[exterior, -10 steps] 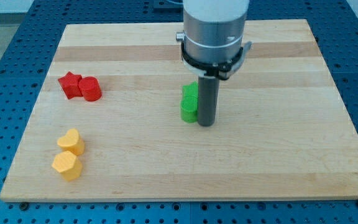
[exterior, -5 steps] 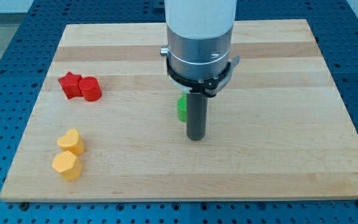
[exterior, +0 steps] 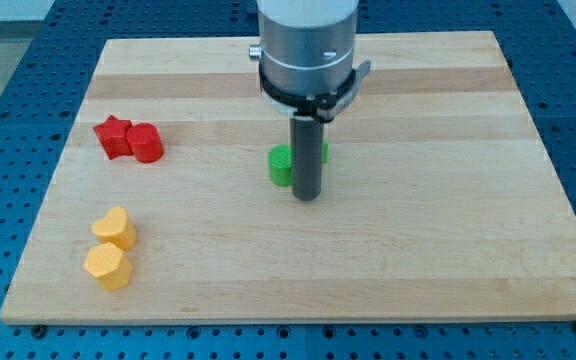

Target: Slide the green circle and green star to the center

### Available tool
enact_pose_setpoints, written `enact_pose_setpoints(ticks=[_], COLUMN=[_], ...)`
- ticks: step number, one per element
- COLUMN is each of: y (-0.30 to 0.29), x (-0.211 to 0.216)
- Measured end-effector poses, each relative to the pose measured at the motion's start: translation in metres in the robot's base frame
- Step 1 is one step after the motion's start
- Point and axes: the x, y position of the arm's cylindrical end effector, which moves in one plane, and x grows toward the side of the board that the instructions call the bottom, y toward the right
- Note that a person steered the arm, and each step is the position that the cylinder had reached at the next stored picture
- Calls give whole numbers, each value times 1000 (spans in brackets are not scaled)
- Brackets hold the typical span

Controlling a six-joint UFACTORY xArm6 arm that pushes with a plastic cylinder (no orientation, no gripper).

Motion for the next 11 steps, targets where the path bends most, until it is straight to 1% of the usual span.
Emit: enact_pose_setpoints(ticks=[1,2,4,6,8,11], y=[-47,-64,-50,-38,-35,-36], x=[4,-9,-34,-39,-53,-55])
